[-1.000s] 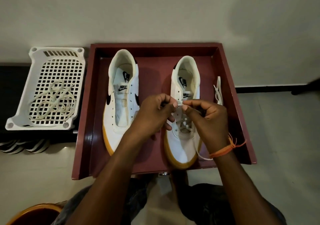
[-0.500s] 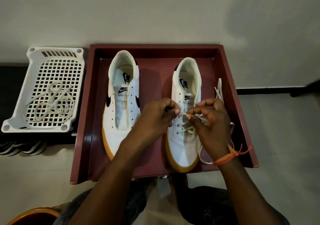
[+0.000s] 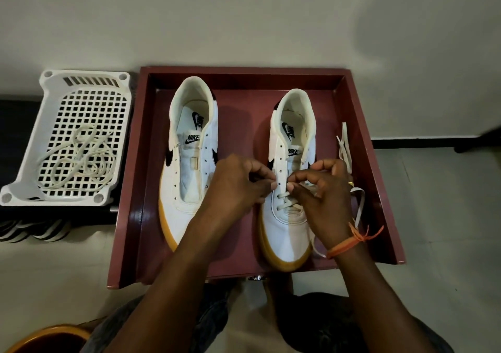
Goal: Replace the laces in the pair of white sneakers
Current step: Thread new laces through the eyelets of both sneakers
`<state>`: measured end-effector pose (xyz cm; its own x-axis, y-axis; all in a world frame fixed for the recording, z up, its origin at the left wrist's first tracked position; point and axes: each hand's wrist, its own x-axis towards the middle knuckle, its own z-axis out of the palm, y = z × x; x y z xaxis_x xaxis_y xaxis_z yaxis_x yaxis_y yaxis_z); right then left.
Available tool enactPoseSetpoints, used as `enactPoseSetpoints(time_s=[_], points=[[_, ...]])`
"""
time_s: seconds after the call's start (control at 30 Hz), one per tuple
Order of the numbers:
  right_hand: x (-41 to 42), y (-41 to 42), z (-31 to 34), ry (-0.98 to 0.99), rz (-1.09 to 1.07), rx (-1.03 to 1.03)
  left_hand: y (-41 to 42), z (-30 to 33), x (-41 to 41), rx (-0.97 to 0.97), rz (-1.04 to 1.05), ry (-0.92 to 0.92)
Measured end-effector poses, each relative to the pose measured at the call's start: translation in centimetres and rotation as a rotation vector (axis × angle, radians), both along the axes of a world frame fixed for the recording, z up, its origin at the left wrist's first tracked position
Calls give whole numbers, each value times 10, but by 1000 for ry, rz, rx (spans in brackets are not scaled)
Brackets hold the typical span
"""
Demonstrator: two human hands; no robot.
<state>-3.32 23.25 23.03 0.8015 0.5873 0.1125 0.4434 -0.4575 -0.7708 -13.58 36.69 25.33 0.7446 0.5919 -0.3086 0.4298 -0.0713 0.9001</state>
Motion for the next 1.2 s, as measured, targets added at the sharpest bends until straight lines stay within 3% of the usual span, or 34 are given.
enactPoseSetpoints(time_s=[0.17, 0.4, 0.5, 0.63, 0.77, 0.83, 0.97, 1.03, 1.1, 1.2], points=[[-1, -1, 0, -68, -20, 26, -1, 2, 0, -86, 26, 8], [6, 4, -1, 319, 66, -4, 2, -5, -2, -162, 41, 14], [8, 4, 1, 383, 92, 36, 1, -4, -1, -131, 29, 8], [11, 3, 1, 355, 122, -15, 1, 0, -3, 70, -54, -2], [15, 2, 6, 232, 126, -107, -1, 7, -3, 135, -52, -9], [17, 1, 11, 181, 141, -155, 6, 12, -5, 128, 21, -27], [16, 2, 18, 140, 147, -206, 32, 19, -14, 95, 394, -249], [15, 2, 19, 157, 143, -201, 33, 18, -13, 90, 455, -291], [16, 1, 20, 195, 144, -175, 24, 10, -7, 56, 398, -212], [18, 0, 22, 236, 148, -139, 10, -1, -1, -43, 275, 44]])
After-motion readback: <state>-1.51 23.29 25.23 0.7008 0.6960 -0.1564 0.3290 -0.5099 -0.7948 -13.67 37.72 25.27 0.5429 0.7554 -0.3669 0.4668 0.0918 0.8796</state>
